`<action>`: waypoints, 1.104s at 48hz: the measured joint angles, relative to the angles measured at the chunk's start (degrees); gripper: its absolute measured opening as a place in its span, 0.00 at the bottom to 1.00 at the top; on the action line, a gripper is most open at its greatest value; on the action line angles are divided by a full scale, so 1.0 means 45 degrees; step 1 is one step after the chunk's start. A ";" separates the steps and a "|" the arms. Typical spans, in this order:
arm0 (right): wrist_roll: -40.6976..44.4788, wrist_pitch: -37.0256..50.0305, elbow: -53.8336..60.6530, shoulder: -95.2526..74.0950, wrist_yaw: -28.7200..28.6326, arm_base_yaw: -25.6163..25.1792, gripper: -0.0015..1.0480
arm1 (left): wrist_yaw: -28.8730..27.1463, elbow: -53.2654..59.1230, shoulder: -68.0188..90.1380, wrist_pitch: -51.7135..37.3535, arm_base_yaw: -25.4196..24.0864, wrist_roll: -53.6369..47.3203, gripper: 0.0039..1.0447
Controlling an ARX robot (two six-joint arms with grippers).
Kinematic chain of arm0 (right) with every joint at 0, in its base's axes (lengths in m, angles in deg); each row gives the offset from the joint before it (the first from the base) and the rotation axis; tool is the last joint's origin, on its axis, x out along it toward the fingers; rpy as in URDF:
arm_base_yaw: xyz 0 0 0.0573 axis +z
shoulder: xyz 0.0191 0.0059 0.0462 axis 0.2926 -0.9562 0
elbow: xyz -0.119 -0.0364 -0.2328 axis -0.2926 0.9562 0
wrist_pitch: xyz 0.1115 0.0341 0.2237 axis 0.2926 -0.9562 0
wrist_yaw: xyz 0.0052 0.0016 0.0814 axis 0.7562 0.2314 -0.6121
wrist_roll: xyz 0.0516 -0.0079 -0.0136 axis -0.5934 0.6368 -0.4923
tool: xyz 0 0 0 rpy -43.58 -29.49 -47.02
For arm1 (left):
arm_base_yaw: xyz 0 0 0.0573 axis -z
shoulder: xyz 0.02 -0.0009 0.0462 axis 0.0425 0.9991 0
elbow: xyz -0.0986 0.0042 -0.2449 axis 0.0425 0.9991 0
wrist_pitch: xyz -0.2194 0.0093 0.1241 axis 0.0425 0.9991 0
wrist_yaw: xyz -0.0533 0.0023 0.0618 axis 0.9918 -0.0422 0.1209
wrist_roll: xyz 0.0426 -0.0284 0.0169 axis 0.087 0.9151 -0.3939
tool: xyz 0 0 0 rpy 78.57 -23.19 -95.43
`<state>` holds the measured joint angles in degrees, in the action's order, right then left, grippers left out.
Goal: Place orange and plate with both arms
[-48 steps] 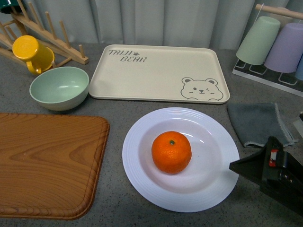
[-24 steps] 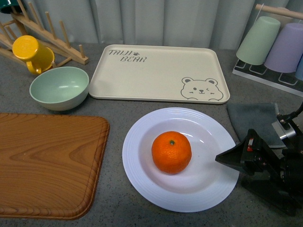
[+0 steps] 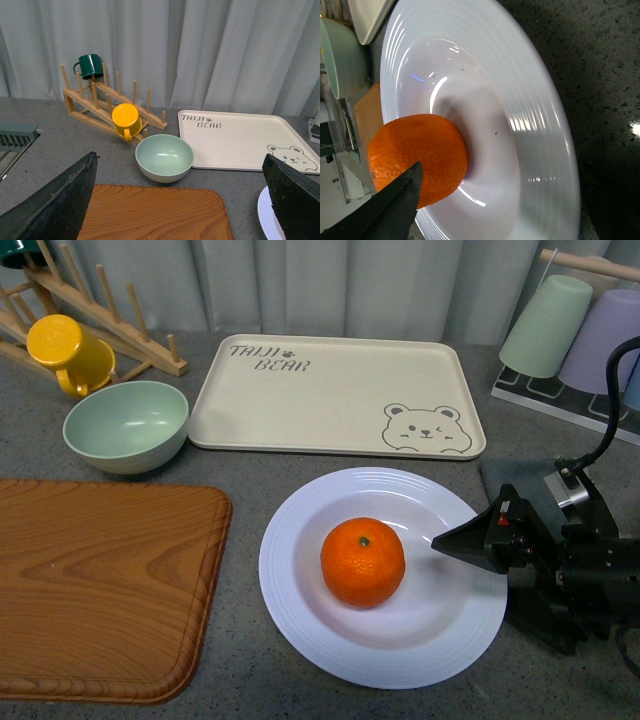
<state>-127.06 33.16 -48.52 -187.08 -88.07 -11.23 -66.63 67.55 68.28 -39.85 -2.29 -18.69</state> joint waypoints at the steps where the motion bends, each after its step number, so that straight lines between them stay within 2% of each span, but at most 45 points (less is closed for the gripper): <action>1: 0.0005 -0.0039 -0.0024 -0.0039 0.0010 0.0015 0.84 | 0.0005 0.0000 0.0000 0.0000 0.0000 0.0000 0.94; 8: 0.0107 -0.0306 -0.0151 -0.0214 0.0126 0.0039 0.65 | 0.0000 0.0000 0.0000 0.0000 0.0000 0.0000 0.94; 15: 0.0131 -0.0437 -0.0141 -0.0384 0.0272 0.0063 0.35 | 0.0005 0.0000 0.0000 0.0000 0.0000 0.0000 0.94; 19: 0.0136 -0.0500 -0.0112 -0.0423 0.0291 0.0063 0.22 | 0.0000 0.0000 0.0000 0.0000 0.0000 0.0000 0.94; 25: -0.0005 -0.0510 -0.0112 -0.0423 -0.0170 0.0019 0.09 | 0.0000 0.0000 0.0000 0.0000 0.0000 0.0000 0.94; 30: -0.0180 -0.0364 -0.0155 -0.0418 -0.0651 -0.0063 0.04 | 0.0000 0.0000 0.0000 0.0000 0.0000 -0.0005 0.94; 53: -0.1093 0.1049 0.0559 -0.0073 -0.0908 -0.0189 0.04 | 0.0000 0.0000 0.0000 0.0000 0.0000 0.0000 0.94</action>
<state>-131.98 37.88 -46.00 -187.40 -92.16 -12.09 -66.63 67.55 68.28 -39.85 -2.29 -18.69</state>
